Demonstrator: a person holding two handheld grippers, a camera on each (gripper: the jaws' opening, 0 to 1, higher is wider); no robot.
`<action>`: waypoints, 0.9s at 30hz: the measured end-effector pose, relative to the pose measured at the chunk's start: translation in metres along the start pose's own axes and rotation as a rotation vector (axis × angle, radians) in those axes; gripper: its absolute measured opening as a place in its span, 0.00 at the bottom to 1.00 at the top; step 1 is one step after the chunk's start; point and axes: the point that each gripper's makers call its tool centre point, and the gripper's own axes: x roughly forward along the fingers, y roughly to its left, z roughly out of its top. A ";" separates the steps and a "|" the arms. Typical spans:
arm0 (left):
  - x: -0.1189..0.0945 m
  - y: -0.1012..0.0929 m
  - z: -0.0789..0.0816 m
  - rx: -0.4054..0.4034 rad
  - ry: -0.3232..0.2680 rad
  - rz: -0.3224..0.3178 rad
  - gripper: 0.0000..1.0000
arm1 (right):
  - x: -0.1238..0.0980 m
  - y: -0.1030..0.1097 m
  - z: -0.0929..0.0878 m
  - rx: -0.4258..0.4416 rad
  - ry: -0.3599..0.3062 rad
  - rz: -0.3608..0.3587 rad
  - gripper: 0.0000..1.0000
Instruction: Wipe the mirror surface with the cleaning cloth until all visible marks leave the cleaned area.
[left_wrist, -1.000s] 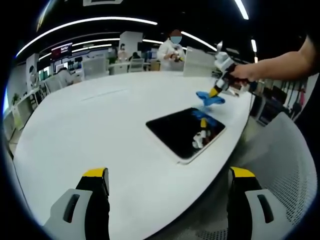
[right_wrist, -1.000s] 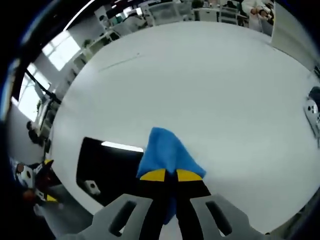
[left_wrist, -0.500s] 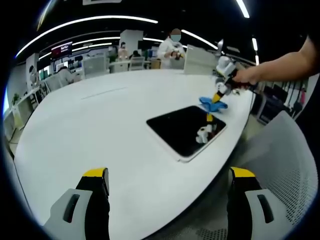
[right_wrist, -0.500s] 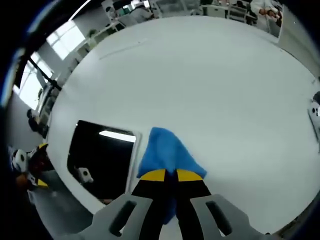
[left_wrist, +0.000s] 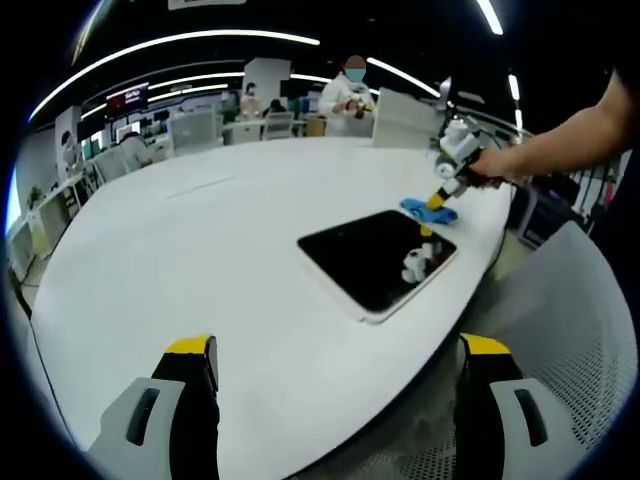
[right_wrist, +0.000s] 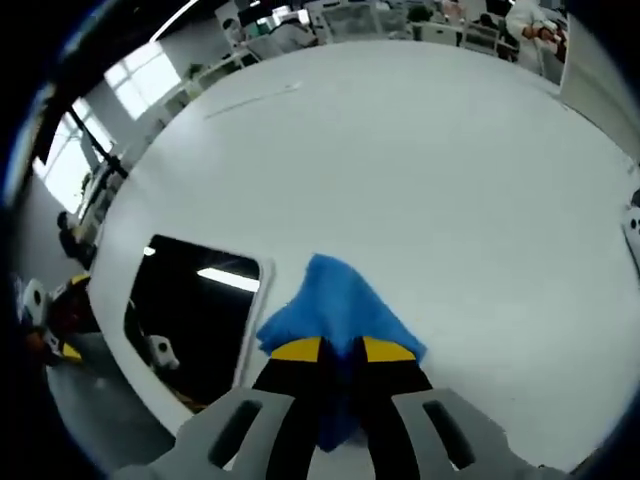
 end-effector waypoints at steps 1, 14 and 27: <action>-0.001 0.000 0.004 0.003 -0.022 0.001 0.99 | -0.004 0.000 0.006 -0.023 -0.051 0.008 0.30; -0.011 0.007 0.022 -0.038 -0.041 0.125 0.99 | -0.088 -0.005 -0.011 -0.395 -0.309 0.151 0.36; 0.011 0.002 0.003 -0.042 0.043 0.138 0.99 | -0.092 -0.014 -0.033 -0.277 -0.376 0.206 0.79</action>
